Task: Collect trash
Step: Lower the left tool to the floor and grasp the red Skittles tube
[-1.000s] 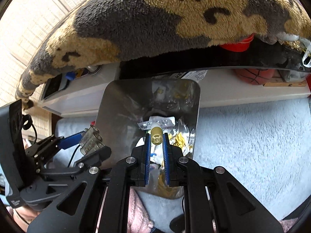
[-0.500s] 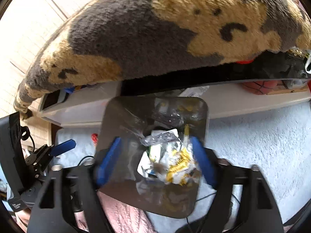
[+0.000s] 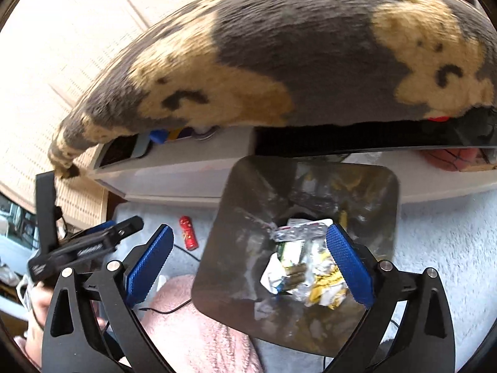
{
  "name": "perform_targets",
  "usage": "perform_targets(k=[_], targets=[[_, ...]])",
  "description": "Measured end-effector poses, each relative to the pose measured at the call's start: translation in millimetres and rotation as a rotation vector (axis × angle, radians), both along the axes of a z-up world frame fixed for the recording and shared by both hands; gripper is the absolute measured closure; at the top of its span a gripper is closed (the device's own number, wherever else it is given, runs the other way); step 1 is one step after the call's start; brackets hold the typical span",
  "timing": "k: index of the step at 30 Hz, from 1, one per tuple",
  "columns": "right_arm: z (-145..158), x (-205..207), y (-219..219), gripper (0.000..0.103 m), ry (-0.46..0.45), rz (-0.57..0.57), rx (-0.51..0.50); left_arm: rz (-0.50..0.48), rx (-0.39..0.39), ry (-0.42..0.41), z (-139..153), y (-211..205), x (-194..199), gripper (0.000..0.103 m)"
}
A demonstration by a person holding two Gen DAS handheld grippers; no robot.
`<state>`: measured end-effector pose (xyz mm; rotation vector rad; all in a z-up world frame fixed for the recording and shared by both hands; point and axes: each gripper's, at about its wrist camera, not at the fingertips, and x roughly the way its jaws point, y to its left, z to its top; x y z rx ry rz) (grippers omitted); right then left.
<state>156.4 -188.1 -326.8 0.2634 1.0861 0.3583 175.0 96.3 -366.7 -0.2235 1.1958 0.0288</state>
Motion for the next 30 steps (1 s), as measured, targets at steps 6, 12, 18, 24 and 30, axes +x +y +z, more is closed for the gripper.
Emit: perform_targets(k=[6,12,18,24,30], targets=[[-4.7,-3.8,26.1,0.004,-0.018,0.07,-0.019,0.119,0.061,0.072,-47.3,43.3,11.6,0.008],[-11.1,1.1,37.3,0.004,0.006,0.101,-0.03,0.212,0.106,0.18,-117.9,74.9,27.8,0.015],[-22.6,5.6,41.1,0.004,0.041,0.108,-0.042,0.206,0.12,0.242,-173.8,79.7,43.8,0.024],[-30.5,8.2,43.2,0.004,0.061,0.116,-0.049,0.189,0.109,0.316,-215.4,73.6,55.9,0.04],[-36.3,13.1,38.5,0.004,0.082,0.098,-0.039,0.176,0.087,0.392,-237.8,67.2,60.6,0.069]])
